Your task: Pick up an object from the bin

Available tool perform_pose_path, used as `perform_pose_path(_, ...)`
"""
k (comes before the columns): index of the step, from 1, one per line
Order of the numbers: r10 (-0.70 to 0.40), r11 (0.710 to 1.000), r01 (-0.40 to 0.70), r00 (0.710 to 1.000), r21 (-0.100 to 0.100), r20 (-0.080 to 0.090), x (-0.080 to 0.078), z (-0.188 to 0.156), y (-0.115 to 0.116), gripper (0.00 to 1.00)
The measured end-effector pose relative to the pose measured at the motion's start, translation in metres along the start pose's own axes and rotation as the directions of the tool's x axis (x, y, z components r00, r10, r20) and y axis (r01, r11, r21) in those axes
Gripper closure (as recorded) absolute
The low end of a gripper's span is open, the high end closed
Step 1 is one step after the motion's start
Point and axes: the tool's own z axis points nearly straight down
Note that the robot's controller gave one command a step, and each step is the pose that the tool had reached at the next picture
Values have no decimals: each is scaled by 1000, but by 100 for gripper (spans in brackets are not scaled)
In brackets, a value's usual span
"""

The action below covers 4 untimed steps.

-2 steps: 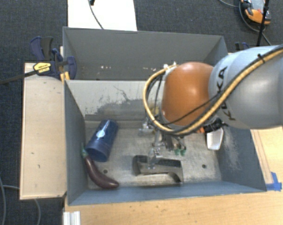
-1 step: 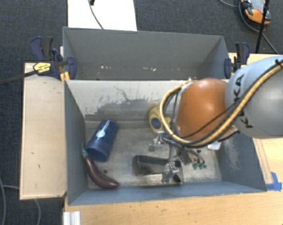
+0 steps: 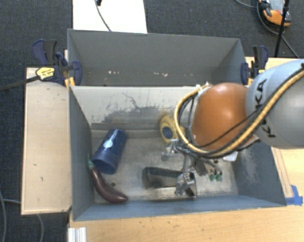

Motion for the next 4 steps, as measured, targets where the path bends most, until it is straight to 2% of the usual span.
perform_pose_path(1, 99, 995, -99, 995, -1, 4, -1, 68, 7, 0)
perform_pose_path(2, 221, 975, -221, 975, -2, -1, -10, 87, 7, 100)
perform_pose_path(4, 221, 975, -221, 975, -1, -4, -8, 84, 7, 100)
